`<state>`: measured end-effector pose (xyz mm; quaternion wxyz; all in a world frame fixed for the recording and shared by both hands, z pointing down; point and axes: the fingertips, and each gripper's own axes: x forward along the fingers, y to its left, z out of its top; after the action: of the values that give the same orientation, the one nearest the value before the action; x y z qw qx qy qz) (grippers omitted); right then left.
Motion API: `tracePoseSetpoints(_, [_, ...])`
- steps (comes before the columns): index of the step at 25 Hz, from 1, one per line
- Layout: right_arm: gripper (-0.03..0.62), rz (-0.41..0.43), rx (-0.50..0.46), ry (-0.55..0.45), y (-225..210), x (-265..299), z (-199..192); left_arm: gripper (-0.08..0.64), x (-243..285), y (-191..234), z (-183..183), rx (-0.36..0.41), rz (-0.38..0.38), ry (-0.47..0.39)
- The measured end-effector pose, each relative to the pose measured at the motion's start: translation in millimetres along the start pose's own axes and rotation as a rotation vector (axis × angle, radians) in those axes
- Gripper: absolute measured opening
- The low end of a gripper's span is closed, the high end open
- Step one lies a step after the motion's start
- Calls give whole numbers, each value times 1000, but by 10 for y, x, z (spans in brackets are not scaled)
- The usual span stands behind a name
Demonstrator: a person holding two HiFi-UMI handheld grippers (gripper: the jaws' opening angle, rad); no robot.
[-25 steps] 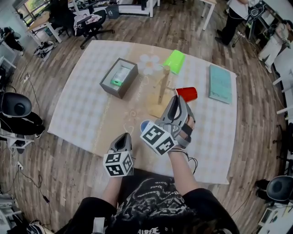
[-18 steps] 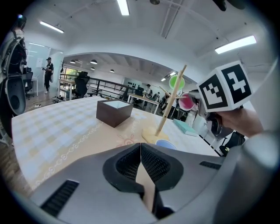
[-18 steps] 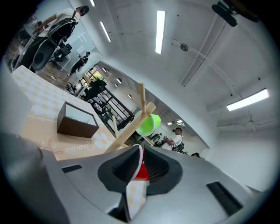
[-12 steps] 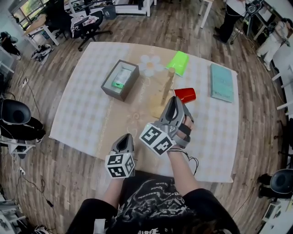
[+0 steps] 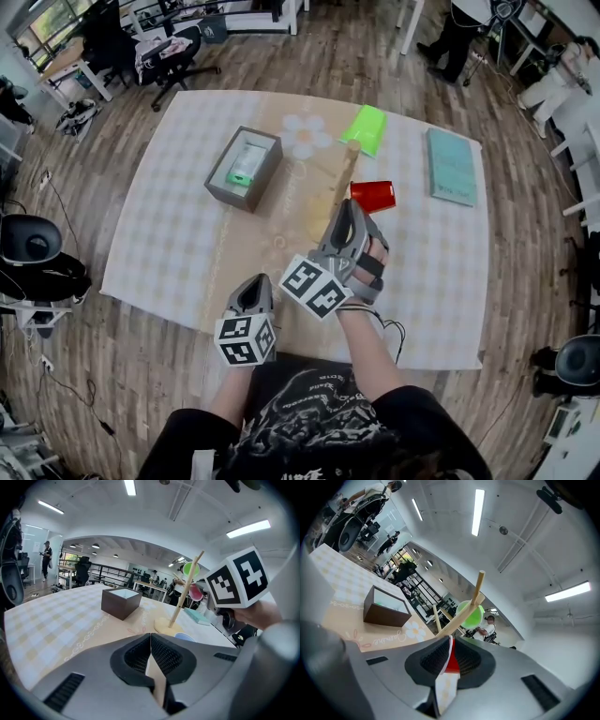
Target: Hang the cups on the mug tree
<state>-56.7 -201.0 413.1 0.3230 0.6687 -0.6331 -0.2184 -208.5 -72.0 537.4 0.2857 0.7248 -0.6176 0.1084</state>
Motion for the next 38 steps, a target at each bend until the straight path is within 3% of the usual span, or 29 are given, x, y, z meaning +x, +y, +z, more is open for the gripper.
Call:
tracePoseSetpoints(20, [49, 97, 17, 1, 196, 87, -61, 20, 35, 21, -21, -5, 4, -12])
tracePoseSetpoints(23, [131, 162, 43, -1, 256, 77, -43, 20, 20, 37, -38, -10, 10, -11])
tracePoseSetpoints(28, [156, 217, 129, -46, 213, -12, 28, 20, 40, -11, -32, -8, -5, -9])
tracePoseSetpoints(34, [167, 325, 335, -160, 22, -284, 112, 20, 98, -114, -51, -11, -44, 13])
tracePoseSetpoints(38, [164, 386, 432, -162, -81, -435, -63, 21, 136, -199, -59, -2, -74, 28])
